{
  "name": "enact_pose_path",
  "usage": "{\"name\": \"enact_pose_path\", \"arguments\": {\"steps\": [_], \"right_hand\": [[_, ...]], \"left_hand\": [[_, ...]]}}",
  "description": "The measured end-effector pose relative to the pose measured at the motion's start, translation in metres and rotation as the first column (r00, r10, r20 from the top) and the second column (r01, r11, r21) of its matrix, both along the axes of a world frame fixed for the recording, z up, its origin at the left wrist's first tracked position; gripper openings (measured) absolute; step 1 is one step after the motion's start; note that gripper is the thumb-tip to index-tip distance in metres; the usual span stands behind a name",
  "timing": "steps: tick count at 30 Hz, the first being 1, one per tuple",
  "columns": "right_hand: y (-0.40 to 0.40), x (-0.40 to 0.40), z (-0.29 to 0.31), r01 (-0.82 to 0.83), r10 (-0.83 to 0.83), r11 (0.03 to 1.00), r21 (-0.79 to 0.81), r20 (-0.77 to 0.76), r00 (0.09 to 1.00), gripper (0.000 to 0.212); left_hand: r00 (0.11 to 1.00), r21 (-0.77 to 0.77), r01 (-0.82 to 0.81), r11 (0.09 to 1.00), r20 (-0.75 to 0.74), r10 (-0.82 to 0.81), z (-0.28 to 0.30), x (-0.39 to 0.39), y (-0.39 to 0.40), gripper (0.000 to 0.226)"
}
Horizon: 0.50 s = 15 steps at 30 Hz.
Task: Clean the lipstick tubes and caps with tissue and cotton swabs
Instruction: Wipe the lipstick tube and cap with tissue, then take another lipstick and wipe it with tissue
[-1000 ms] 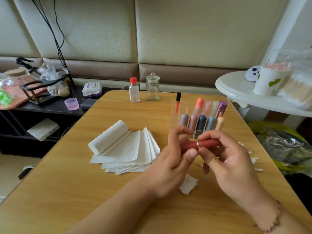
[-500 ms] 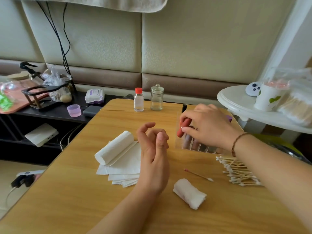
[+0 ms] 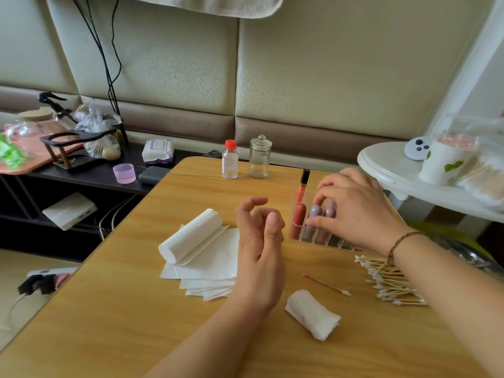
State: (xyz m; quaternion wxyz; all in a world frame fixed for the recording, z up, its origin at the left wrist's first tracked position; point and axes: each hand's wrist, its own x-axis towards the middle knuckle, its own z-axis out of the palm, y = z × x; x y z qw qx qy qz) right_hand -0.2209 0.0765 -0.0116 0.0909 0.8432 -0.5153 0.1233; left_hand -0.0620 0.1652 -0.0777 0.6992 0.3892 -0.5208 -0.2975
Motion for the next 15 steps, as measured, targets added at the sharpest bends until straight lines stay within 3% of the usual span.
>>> {"name": "enact_pose_path", "arguments": {"steps": [2, 4, 6, 8, 11, 15], "right_hand": [[-0.002, -0.002, 0.0, -0.02, 0.01, 0.998, 0.052, 0.176, 0.984, 0.032], [0.0, -0.004, 0.003, -0.044, 0.019, 0.998, 0.049, 0.419, 0.908, 0.027], [0.011, -0.007, 0.009, -0.059, 0.084, 0.996, -0.066, 0.505, 0.859, 0.021], [0.03, -0.006, 0.017, -0.121, 0.136, 0.991, -0.064, 0.573, 0.808, 0.021], [0.061, 0.003, 0.017, -0.267, 0.147, 0.964, 0.022, 0.789, 0.597, 0.028], [0.081, 0.012, -0.008, -0.308, 0.044, 0.947, 0.087, 0.918, 0.394, 0.035]], "left_hand": [[0.999, 0.004, 0.013, 1.0, 0.039, -0.013, 0.0, 0.001, 0.0, 0.027], [0.995, 0.012, 0.006, 1.0, 0.099, -0.007, 0.002, 0.001, 0.001, 0.017], [0.991, 0.02, -0.007, 1.0, 0.132, 0.004, 0.005, 0.0, 0.003, 0.012], [0.99, 0.03, 0.0, 1.0, 0.143, -0.004, 0.005, 0.0, 0.003, 0.02], [0.989, 0.041, 0.104, 0.994, 0.104, -0.108, 0.006, -0.002, 0.003, 0.033], [0.959, 0.061, 0.273, 0.96, 0.056, -0.277, 0.008, -0.005, 0.007, 0.032]]}}
